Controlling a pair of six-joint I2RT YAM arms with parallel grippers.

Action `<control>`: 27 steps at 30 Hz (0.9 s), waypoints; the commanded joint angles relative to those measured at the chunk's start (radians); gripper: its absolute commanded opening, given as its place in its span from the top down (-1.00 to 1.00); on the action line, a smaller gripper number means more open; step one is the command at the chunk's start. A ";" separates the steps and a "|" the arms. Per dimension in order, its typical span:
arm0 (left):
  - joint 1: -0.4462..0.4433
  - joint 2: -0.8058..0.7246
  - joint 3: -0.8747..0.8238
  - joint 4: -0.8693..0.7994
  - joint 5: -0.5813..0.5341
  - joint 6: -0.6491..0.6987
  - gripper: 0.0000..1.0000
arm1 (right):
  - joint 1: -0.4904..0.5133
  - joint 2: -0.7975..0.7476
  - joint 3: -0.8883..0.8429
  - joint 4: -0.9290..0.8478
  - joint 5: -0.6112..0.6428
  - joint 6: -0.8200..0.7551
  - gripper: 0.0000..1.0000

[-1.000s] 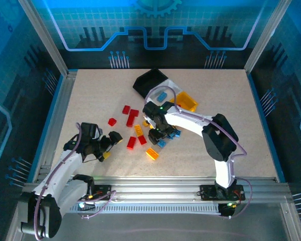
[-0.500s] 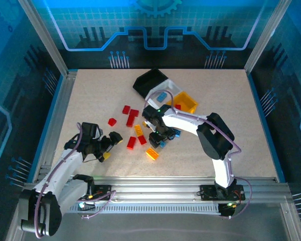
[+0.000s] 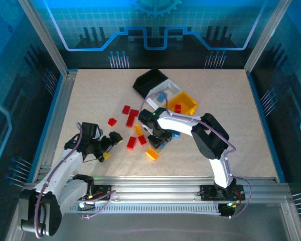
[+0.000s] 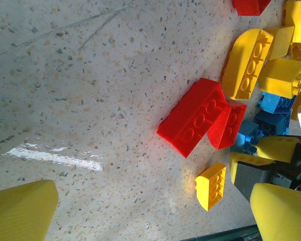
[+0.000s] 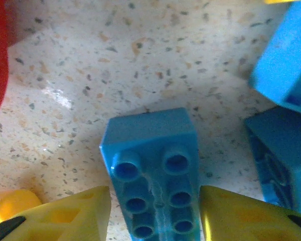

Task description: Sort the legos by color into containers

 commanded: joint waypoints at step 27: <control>0.010 0.013 0.003 -0.013 0.012 0.059 -0.98 | -0.159 -0.144 0.192 -0.048 -0.219 0.147 0.38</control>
